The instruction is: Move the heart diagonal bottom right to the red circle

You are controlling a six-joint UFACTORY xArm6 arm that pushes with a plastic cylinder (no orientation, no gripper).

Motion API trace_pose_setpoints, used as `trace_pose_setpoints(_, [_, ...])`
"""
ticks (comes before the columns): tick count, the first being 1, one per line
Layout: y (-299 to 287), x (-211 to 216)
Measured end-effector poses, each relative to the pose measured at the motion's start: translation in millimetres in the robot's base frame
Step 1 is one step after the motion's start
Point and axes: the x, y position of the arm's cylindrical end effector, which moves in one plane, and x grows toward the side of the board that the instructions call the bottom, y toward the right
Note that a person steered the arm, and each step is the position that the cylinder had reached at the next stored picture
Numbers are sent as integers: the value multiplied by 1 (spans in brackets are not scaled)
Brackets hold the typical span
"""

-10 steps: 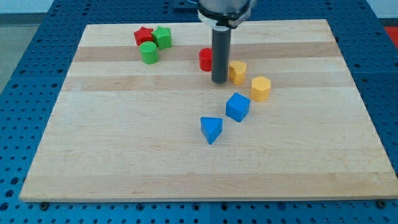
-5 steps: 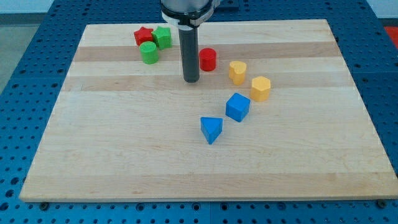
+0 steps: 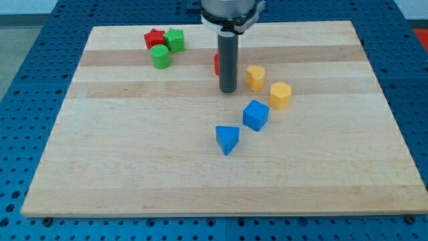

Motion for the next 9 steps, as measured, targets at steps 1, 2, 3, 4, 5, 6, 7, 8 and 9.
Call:
trace_pose_setpoints(1, [10, 0])
trace_pose_setpoints(2, [14, -5])
trace_pose_setpoints(3, [15, -9])
trace_pose_setpoints(4, [21, -9])
trace_pose_setpoints(5, [26, -11])
trace_pose_setpoints(6, [26, -12])
trace_pose_setpoints(7, [26, -13])
trace_pose_setpoints(8, [25, -13])
trace_pose_setpoints(9, [10, -13])
